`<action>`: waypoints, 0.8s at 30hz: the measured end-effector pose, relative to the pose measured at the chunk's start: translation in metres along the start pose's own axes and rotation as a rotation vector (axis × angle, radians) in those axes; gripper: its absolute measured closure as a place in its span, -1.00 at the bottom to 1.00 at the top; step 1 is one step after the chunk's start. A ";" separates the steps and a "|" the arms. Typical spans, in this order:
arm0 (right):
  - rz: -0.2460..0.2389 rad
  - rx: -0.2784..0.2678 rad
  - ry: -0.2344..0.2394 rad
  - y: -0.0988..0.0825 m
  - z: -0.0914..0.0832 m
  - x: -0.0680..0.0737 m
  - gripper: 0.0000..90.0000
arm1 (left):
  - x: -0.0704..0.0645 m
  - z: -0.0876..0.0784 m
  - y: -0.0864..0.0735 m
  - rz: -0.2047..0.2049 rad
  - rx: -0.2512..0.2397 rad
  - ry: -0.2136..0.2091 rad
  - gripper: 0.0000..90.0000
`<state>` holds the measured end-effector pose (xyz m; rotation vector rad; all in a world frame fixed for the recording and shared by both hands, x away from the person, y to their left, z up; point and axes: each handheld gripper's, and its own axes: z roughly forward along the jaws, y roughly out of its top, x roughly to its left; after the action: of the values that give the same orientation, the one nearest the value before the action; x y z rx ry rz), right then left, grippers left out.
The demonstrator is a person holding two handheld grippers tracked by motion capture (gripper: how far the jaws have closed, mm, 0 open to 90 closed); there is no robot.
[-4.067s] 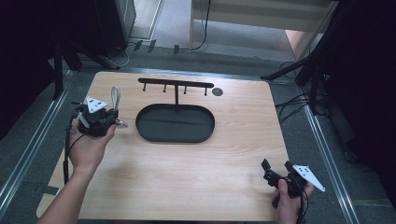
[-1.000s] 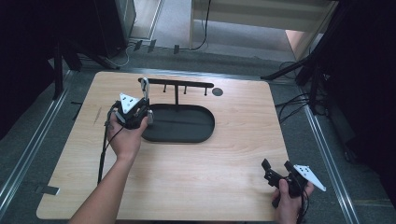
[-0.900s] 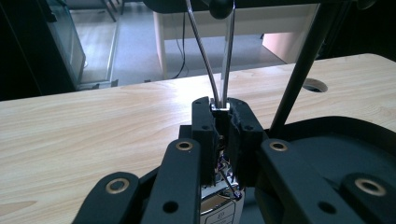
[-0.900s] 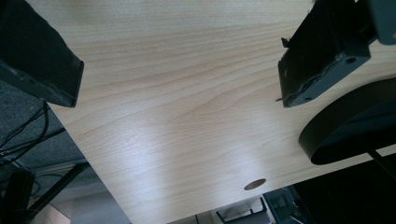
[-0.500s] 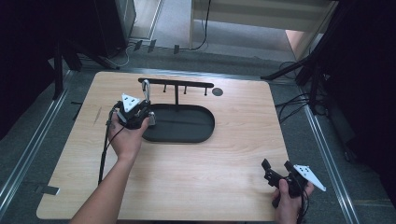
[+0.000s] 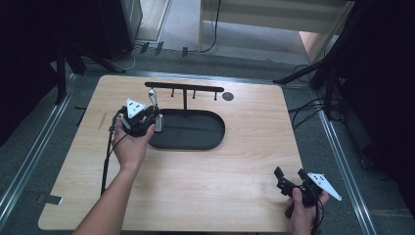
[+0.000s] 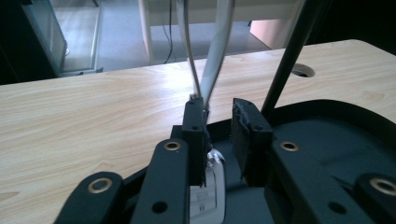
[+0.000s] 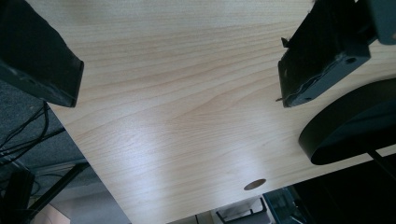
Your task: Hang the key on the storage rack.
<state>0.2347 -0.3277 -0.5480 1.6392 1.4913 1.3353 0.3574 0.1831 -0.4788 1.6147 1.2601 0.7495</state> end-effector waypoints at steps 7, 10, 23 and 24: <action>-0.002 0.001 -0.001 0.000 0.000 0.000 -1.00 | 0.003 -0.018 -0.002 -0.013 -0.010 0.007 0.36; -0.003 0.000 -0.001 0.000 0.000 0.000 -1.00 | 0.008 -0.028 -0.004 -0.051 -0.035 -0.004 0.12; -0.008 0.002 -0.003 0.000 0.000 0.001 -1.00 | 0.027 -0.095 -0.005 -0.065 -0.040 0.111 -0.78; -0.012 0.002 -0.003 0.000 0.000 0.001 -1.00 | 0.030 -0.100 -0.007 -0.071 -0.043 0.080 -0.80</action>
<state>0.2345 -0.3264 -0.5478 1.6310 1.4989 1.3246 0.2754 0.2412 -0.4488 1.5104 1.3425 0.7989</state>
